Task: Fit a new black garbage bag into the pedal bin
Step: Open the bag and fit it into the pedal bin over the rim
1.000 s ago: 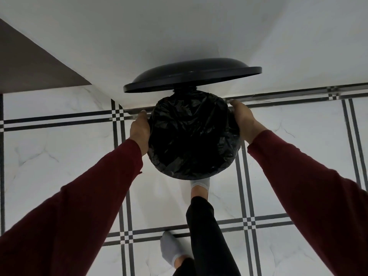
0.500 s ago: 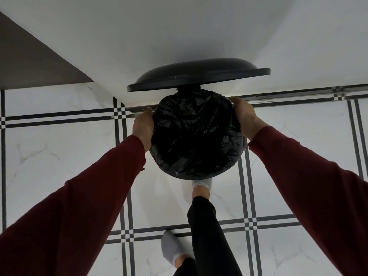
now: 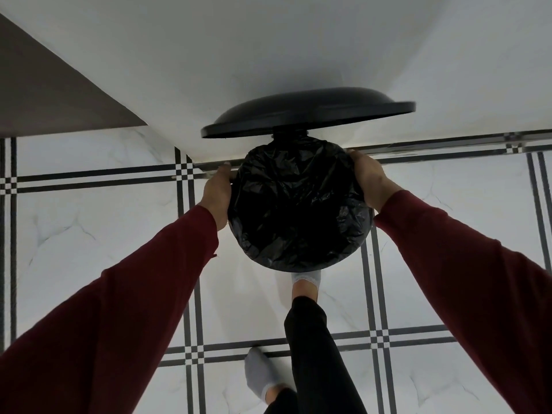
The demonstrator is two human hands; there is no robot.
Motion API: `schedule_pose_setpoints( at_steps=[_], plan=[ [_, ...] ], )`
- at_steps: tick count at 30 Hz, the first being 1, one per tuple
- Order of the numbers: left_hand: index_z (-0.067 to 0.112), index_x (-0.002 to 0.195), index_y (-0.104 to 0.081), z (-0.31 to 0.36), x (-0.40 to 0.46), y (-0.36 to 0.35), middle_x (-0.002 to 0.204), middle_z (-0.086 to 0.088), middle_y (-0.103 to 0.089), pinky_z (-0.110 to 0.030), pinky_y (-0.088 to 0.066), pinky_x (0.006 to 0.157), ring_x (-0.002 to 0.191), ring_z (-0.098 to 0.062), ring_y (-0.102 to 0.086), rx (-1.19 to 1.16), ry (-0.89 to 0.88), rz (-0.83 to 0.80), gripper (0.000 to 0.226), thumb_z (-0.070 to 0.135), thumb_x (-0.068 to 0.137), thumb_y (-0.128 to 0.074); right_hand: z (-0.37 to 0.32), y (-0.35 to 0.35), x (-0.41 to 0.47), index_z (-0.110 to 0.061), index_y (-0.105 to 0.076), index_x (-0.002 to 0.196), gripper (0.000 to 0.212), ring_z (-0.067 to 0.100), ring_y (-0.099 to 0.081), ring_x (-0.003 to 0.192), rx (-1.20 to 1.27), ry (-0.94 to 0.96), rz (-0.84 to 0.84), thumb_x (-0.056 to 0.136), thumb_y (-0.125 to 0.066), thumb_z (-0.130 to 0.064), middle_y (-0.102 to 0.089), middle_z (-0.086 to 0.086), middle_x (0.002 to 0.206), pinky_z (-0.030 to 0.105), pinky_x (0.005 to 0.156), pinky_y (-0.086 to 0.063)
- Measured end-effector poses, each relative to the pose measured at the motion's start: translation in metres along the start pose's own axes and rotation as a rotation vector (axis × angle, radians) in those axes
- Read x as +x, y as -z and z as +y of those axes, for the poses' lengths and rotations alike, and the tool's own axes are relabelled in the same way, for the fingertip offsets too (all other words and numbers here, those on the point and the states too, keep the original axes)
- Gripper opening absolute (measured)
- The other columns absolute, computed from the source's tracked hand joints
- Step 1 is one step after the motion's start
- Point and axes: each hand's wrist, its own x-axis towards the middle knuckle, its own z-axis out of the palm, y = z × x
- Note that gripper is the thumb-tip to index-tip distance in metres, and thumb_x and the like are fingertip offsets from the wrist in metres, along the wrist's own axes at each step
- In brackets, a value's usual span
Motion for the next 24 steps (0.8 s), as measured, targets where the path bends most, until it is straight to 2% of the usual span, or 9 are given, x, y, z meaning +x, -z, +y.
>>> schedule_pose_setpoints(
  at_steps=[2,5,7,9,12,16,20,22,24],
  plan=[
    [0.022,0.111,-0.072,0.001,-0.001,0.004,0.095,0.003,-0.077,-0.024,-0.054,0.067,0.080,-0.013,-0.073,0.046,-0.025,0.002,0.046,0.056,0.102,-0.042,-0.002,0.004,-0.012,-0.019,-0.076,0.103,0.050,0.032,-0.067,0.114,-0.045,0.035,0.014,0.082,-0.051,-0.056,-0.073,0.009,0.121,0.050,0.108,-0.049],
    [0.023,0.138,-0.061,-0.001,-0.002,0.010,0.145,-0.005,-0.055,-0.040,-0.042,0.109,0.130,-0.027,-0.054,0.130,-0.035,0.236,0.071,0.068,0.086,-0.048,-0.001,0.014,-0.034,-0.025,-0.076,0.104,0.061,0.034,-0.060,0.118,-0.164,0.101,0.107,0.081,-0.034,-0.062,-0.071,0.007,0.122,0.051,0.112,-0.040],
    [0.023,0.139,-0.059,-0.007,-0.006,0.015,0.149,-0.010,-0.052,-0.050,-0.037,0.116,0.138,-0.035,-0.046,0.150,-0.077,0.355,0.070,0.065,0.084,-0.047,0.007,0.022,-0.047,-0.026,-0.074,0.086,0.044,0.030,-0.061,0.110,-0.123,0.100,0.234,0.088,-0.039,-0.053,-0.073,-0.001,0.102,0.040,0.101,-0.042],
    [0.020,0.138,-0.058,-0.021,-0.012,0.019,0.147,-0.014,-0.052,-0.057,-0.036,0.115,0.138,-0.040,-0.046,0.094,-0.099,0.407,0.067,0.061,0.086,-0.045,0.024,0.027,-0.058,-0.020,-0.071,0.090,0.034,0.026,-0.056,0.098,-0.007,0.069,0.379,0.094,-0.044,-0.040,-0.062,-0.006,0.083,0.031,0.080,-0.034],
    [0.023,0.148,-0.049,-0.049,-0.026,0.021,0.152,-0.007,-0.049,-0.055,-0.036,0.115,0.135,-0.033,-0.049,-0.139,0.110,0.407,0.071,0.063,0.089,-0.045,0.060,0.021,-0.078,-0.009,-0.065,0.091,0.030,0.026,-0.053,0.090,0.118,-0.021,0.484,0.094,-0.047,-0.032,-0.058,0.000,0.083,0.033,0.076,-0.035],
    [0.018,0.147,-0.050,-0.084,-0.056,0.009,0.139,-0.006,-0.058,-0.058,-0.039,0.111,0.122,-0.030,-0.056,-0.452,0.388,0.143,0.062,0.057,0.100,-0.037,0.082,0.001,-0.101,-0.016,-0.068,0.092,0.024,0.025,-0.062,0.084,0.481,-0.175,0.268,0.082,-0.053,-0.032,-0.064,0.001,0.090,0.040,0.079,-0.053],
    [0.014,0.127,-0.061,-0.090,-0.066,-0.005,0.130,-0.011,-0.063,-0.051,-0.049,0.107,0.120,-0.031,-0.061,-0.687,0.359,0.069,0.047,0.046,0.106,-0.035,0.083,-0.002,-0.094,-0.017,-0.070,0.065,0.026,0.025,-0.068,0.078,0.708,-0.196,0.102,0.083,-0.053,-0.027,-0.067,0.004,0.079,0.033,0.075,-0.057],
    [0.013,0.113,-0.065,-0.092,-0.064,-0.011,0.127,-0.010,-0.064,-0.048,-0.052,0.103,0.118,-0.030,-0.063,-0.717,0.323,0.102,0.042,0.042,0.107,-0.035,0.085,0.001,-0.090,-0.013,-0.077,0.061,0.040,0.029,-0.077,0.083,0.879,-0.263,0.006,0.087,-0.051,-0.028,-0.075,0.009,0.078,0.042,0.085,-0.062],
    [0.013,0.118,-0.064,-0.097,-0.064,-0.013,0.124,-0.011,-0.066,-0.046,-0.054,0.097,0.109,-0.029,-0.067,-0.757,0.296,0.094,0.040,0.041,0.109,-0.036,0.089,0.005,-0.090,-0.007,-0.083,0.070,0.047,0.034,-0.079,0.088,0.949,-0.311,-0.082,0.091,-0.050,-0.034,-0.080,0.012,0.085,0.055,0.089,-0.059]
  ],
)
